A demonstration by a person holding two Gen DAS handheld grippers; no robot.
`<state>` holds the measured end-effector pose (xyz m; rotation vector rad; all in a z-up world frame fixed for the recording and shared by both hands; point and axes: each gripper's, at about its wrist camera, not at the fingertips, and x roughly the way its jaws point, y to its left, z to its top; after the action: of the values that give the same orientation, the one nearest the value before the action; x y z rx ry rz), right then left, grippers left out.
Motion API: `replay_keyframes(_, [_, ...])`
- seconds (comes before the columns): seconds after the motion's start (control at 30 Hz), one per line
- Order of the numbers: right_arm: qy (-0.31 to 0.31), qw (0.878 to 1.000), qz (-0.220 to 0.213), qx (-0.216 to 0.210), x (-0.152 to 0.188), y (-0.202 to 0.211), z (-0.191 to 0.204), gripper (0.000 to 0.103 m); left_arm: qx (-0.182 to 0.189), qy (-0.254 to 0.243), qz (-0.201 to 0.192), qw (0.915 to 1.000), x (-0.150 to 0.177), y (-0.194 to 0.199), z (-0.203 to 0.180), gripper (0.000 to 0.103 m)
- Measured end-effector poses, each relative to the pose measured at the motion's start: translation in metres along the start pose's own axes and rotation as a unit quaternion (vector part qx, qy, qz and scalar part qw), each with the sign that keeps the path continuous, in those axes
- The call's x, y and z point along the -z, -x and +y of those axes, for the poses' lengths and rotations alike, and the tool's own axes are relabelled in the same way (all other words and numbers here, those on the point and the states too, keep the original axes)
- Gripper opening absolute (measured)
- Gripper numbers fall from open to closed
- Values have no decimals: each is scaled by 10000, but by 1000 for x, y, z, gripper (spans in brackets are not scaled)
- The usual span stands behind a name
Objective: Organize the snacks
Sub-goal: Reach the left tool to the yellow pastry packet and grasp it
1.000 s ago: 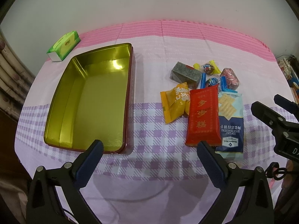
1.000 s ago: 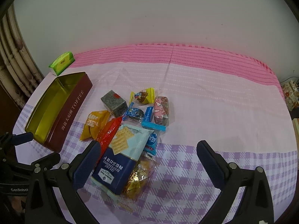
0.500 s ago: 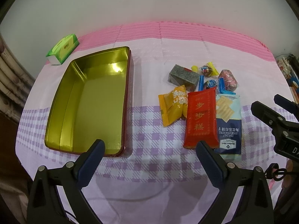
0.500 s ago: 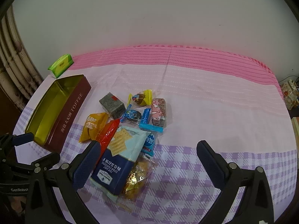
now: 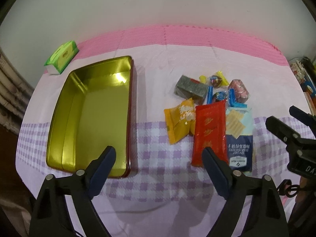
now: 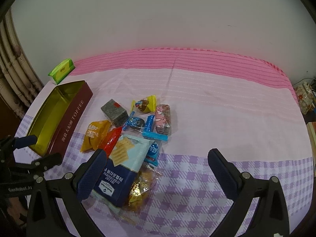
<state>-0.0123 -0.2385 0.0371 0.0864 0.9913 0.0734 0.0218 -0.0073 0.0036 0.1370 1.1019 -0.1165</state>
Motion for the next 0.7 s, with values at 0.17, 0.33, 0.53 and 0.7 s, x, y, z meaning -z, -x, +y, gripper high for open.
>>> replay_keyframes(0.17, [-96, 9999, -47, 19, -2, 1, -7, 102, 280, -39, 95, 9996, -15, -7, -7, 75])
replay_keyframes(0.33, [-194, 9998, -84, 62, -4, 2, -15, 102, 437, -82, 162, 9989, -32, -18, -16, 70])
replay_keyframes(0.53, [-313, 9994, -67, 95, -5, 1, -23, 102, 608, -52, 492, 9969, -49, -45, -24, 60])
replay_keyframes(0.7, [-334, 9994, -73, 81, -5, 0, -26, 102, 694, 92, 711, 9950, -54, -65, -24, 48])
